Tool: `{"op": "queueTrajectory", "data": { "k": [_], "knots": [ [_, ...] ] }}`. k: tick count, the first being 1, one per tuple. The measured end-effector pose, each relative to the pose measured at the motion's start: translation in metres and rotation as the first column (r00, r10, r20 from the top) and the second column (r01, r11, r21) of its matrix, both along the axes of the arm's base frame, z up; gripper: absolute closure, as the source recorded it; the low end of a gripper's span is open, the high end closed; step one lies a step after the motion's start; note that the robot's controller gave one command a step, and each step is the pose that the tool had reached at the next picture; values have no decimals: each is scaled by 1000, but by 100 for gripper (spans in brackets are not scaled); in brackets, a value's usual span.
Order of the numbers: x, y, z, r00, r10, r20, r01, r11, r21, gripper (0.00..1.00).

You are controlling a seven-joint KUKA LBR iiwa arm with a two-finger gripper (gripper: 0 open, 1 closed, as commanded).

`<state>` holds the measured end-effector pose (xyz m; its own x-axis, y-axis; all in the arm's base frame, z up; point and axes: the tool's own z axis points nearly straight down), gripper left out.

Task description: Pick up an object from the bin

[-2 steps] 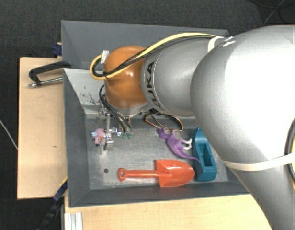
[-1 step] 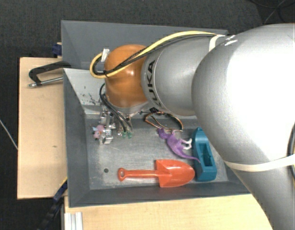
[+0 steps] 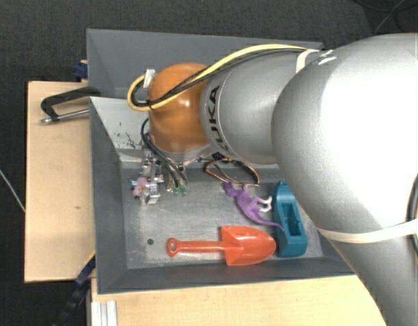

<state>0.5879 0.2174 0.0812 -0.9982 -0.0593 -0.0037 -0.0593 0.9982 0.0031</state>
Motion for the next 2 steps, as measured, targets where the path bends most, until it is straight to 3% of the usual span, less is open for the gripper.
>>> {"op": "queueTrajectory", "data": {
  "k": [2],
  "knots": [
    [-2,0,9,1000,0,-7,0,1000,-2,100]
  ]
}}
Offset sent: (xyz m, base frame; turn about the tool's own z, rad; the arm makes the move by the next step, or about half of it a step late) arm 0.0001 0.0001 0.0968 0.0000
